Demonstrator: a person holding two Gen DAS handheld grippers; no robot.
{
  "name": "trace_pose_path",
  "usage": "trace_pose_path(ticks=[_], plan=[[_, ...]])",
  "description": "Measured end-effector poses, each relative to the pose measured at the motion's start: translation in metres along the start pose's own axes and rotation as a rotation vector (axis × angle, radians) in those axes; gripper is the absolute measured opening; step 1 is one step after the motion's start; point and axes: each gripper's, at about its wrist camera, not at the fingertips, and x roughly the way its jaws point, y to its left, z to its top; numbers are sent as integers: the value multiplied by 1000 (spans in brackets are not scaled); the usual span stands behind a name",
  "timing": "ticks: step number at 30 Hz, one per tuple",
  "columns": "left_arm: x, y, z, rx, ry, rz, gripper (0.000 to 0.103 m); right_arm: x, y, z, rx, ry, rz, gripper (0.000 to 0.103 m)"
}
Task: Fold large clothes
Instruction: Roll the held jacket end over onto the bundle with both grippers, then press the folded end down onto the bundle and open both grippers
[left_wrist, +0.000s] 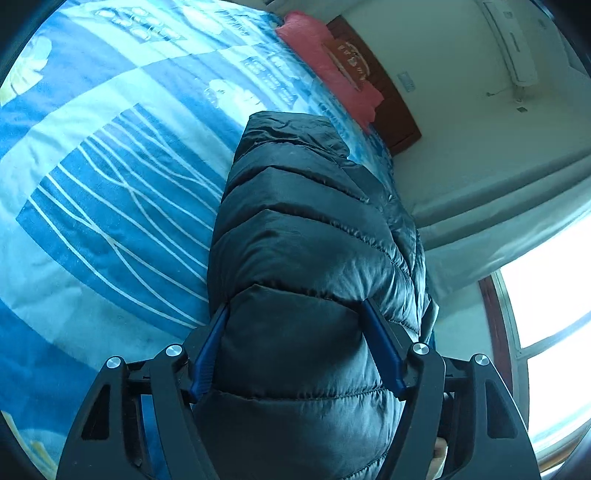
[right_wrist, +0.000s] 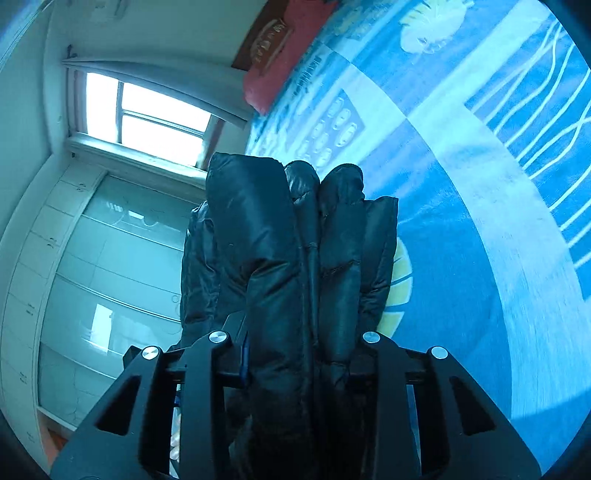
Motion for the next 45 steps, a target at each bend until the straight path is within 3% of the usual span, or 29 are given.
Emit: trace_pose_path(ticks=[9, 14, 19, 24, 29, 36, 45], plan=[[7, 6, -9, 28, -24, 20, 70, 9, -13, -1, 30, 6, 14, 35], [-2, 3, -11, 53, -14, 34, 72, 0, -10, -1, 16, -6, 4, 49], [-23, -5, -19, 107, -39, 78, 71, -20, -8, -6, 11, -40, -18, 54], [-57, -13, -37, 159, -88, 86, 72, -44, 11, -22, -28, -71, -49, 60], [-70, -17, -61, 192, -63, 107, 73, -60, 20, -47, -48, -83, -64, 64], [-68, -17, -87, 214, -39, 147, 74, -70, 20, -74, -48, -92, -91, 70], [-66, -16, -96, 251, -36, 181, 76, -66, 14, -86, -57, -75, -157, 75]])
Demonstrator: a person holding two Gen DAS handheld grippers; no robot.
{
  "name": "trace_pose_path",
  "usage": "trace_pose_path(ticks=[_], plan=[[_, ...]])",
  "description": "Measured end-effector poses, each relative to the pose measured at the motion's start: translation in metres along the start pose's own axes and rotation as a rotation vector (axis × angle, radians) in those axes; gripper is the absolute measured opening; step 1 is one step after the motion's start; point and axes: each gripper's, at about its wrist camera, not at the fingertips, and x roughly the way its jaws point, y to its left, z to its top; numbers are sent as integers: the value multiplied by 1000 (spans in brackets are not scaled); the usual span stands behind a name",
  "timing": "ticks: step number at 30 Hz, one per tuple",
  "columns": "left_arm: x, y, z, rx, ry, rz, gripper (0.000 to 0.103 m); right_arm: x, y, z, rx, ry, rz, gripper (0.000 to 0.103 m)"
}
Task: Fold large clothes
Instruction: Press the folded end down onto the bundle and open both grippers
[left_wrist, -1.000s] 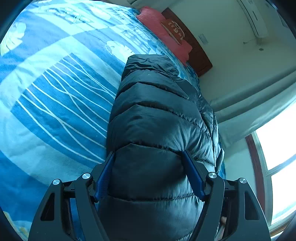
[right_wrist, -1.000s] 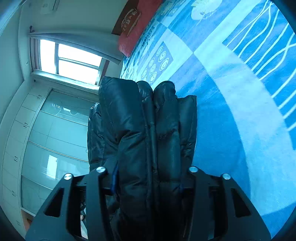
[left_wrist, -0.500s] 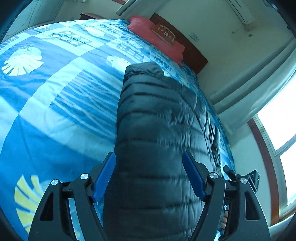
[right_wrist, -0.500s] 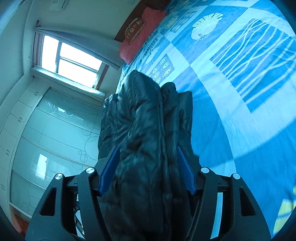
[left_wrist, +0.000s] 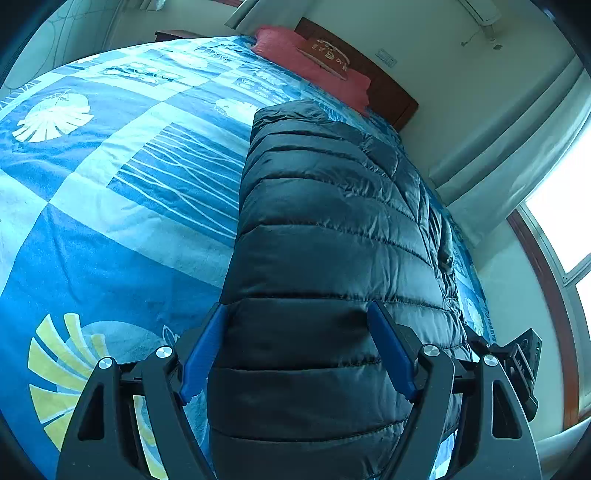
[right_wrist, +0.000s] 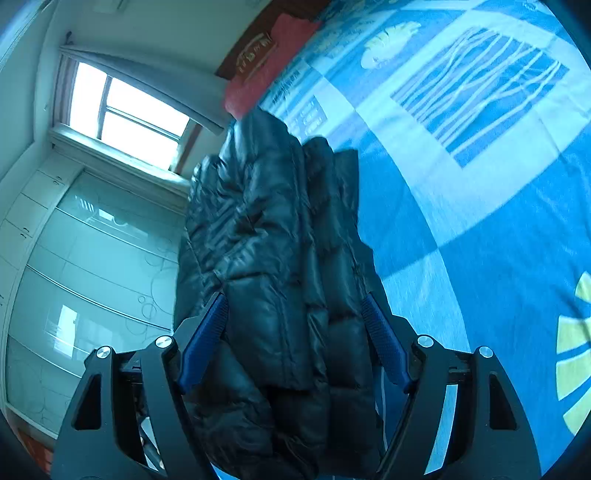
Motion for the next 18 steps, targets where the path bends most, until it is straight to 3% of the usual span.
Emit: trace_pose_path(ticks=[4, 6, 10, 18], plan=[[1, 2, -1, -9, 9, 4, 77, 0, 0, -3, -6, -3, -43, 75], [2, 3, -1, -12, 12, 4, 77, 2, -1, -2, -3, 13, -43, 60], [5, -4, -3, 23, 13, 17, 77, 2, 3, -1, -14, 20, -52, 46], [8, -5, -5, 10, 23, -3, 76, 4, 2, 1, -14, 24, -47, 37]])
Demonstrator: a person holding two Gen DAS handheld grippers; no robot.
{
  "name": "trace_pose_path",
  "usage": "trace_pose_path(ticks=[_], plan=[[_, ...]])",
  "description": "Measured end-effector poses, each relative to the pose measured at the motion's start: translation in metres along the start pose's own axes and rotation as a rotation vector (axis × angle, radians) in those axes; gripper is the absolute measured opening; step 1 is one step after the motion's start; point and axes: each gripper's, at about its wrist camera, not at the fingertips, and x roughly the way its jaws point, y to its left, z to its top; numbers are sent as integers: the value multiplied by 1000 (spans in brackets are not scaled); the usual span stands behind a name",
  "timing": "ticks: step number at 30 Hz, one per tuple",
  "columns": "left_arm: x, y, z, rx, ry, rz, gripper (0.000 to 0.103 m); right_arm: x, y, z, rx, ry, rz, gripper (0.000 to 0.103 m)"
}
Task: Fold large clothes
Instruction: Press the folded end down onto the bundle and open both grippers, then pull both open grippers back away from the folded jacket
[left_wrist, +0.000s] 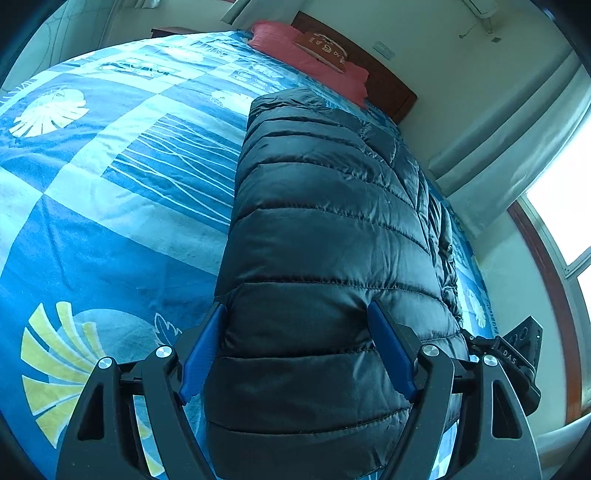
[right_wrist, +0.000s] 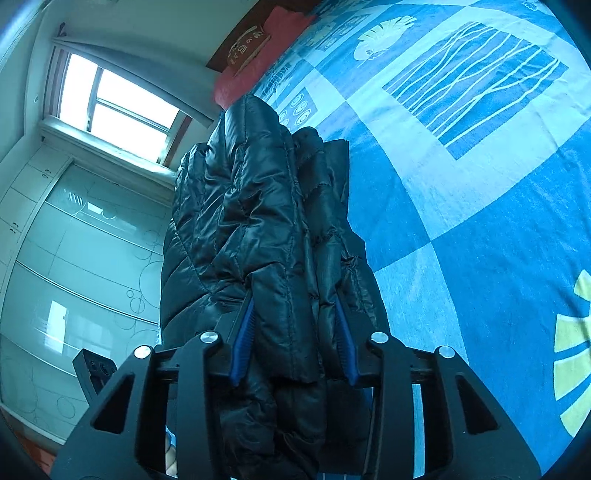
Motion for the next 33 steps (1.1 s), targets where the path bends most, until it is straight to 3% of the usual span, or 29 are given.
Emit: trace_pose_path(ticks=[16, 20, 28, 33], plan=[[3, -7, -5, 20, -1, 4, 76, 2, -6, 4, 3, -13, -3, 35], [0, -10, -5, 42, -8, 22, 76, -4, -5, 4, 3, -20, 6, 44], [-15, -8, -8, 43, -39, 44, 77, -28, -11, 5, 42, -64, 42, 54], [-33, -13, -12, 73, -79, 111, 77, -47, -2, -2, -6, -93, -43, 54]])
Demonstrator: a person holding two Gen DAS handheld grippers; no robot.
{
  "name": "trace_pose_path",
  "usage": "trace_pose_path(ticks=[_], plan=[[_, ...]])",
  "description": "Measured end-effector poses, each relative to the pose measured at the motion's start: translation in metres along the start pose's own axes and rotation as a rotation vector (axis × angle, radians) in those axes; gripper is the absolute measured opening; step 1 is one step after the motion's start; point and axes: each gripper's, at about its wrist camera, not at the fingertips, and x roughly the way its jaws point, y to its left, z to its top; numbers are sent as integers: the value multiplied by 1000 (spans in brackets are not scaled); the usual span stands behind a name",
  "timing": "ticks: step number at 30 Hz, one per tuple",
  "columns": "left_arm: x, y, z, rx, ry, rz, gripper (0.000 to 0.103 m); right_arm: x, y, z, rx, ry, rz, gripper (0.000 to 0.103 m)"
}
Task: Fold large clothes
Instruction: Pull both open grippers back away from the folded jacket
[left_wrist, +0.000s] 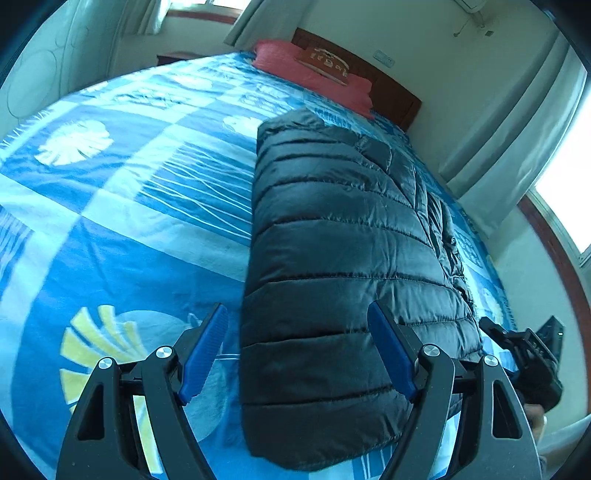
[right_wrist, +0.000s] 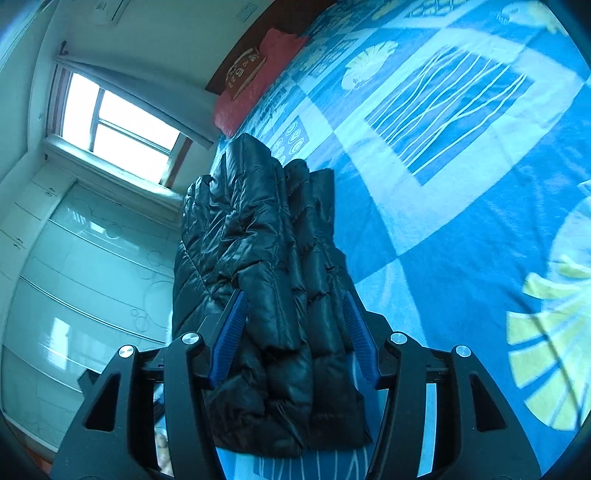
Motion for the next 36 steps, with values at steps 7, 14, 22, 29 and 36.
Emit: trace_pose_path(ticks=[7, 14, 22, 29, 36], plan=[[-33, -18, -21, 132, -72, 158, 81, -23, 38, -29, -233, -44, -280, 67], [-66, -27, -45, 163, -120, 238, 84, -42, 62, -67, -387, -81, -429, 73], [-95, -44, -59, 185, -150, 252, 85, -62, 97, -97, -487, -137, -445, 80], [-113, -58, -67, 213, -174, 305, 86, -77, 123, -119, -553, -179, -443, 82], [-132, -67, -73, 213, -190, 267, 86, -89, 135, -129, -583, -218, -439, 87]])
